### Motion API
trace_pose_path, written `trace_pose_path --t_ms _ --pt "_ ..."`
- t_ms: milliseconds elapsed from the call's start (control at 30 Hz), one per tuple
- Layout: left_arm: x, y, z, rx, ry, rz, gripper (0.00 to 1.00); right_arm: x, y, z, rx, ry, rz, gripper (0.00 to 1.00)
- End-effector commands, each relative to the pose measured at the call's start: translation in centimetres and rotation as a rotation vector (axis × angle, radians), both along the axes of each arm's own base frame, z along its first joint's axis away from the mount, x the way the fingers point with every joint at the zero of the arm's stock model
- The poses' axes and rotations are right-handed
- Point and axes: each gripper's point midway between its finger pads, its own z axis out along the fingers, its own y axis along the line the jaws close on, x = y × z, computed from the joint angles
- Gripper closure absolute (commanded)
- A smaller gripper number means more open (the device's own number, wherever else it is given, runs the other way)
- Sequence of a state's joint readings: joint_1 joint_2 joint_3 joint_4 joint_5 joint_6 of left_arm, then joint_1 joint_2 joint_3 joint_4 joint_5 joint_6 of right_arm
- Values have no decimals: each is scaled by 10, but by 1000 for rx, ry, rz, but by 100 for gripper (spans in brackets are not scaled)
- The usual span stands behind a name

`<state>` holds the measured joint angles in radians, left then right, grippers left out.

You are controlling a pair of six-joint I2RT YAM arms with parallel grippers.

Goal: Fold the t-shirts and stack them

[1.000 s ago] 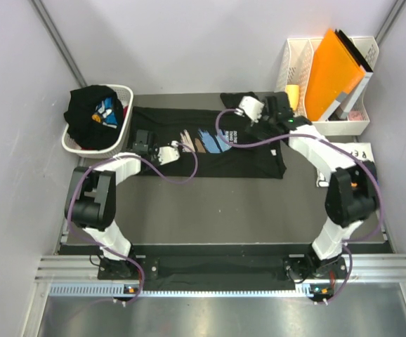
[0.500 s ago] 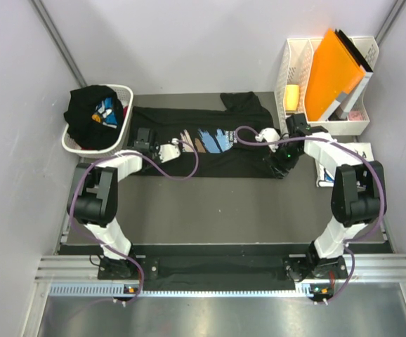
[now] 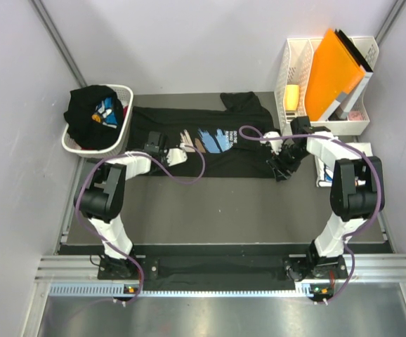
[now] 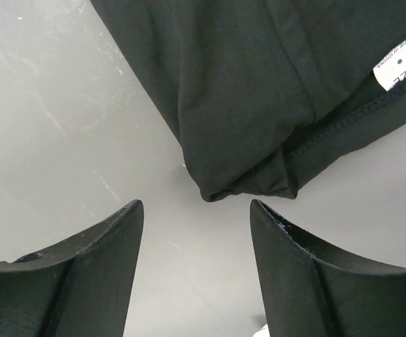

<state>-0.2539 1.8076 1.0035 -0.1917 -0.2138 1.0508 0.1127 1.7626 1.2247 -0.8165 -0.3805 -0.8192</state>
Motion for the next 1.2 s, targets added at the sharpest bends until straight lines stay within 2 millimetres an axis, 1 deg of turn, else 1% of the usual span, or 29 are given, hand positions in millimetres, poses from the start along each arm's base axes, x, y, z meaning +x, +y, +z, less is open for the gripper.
trace_pose_path --t_ms 0,167,367,467,500,533,567,600,667,733,767,867,933,1067,1167 --pt "1 -1 -10 -19 -2 45 100 11 5 10 43 -33 31 39" --pt "-3 -7 -16 -52 47 50 100 12 6 10 46 -30 29 40" --pt "-1 -6 -19 -40 58 41 100 15 12 7 78 -21 28 42" --pt "2 -7 -18 -39 59 42 100 16 13 3 80 -6 21 48" --pt "4 -7 -17 -37 55 38 100 17 13 2 77 -4 20 54" --pt "3 -7 -17 -37 57 34 100 17 13 1 76 -2 20 58" --pt "4 -7 -15 -36 56 33 100 16 12 0 69 0 18 67" --pt "5 -8 -14 -33 52 25 100 16 11 0 65 -1 19 73" --pt "7 -8 -11 -31 47 20 100 18 7 0 43 -16 18 83" --pt "7 -8 -9 -31 46 18 100 21 5 1 30 -30 20 86" --pt "7 -8 -8 -29 45 17 100 23 3 2 17 -38 18 90" --pt "5 -8 -7 -31 49 16 100 29 -4 7 -21 -70 26 94" --pt "4 -8 -6 -29 49 14 100 35 -9 11 -52 -99 44 94" --pt "2 -6 -5 -20 53 10 100 40 -25 12 -139 -131 78 96" --pt "1 -5 -4 -14 57 9 100 42 -30 10 -172 -141 105 97"
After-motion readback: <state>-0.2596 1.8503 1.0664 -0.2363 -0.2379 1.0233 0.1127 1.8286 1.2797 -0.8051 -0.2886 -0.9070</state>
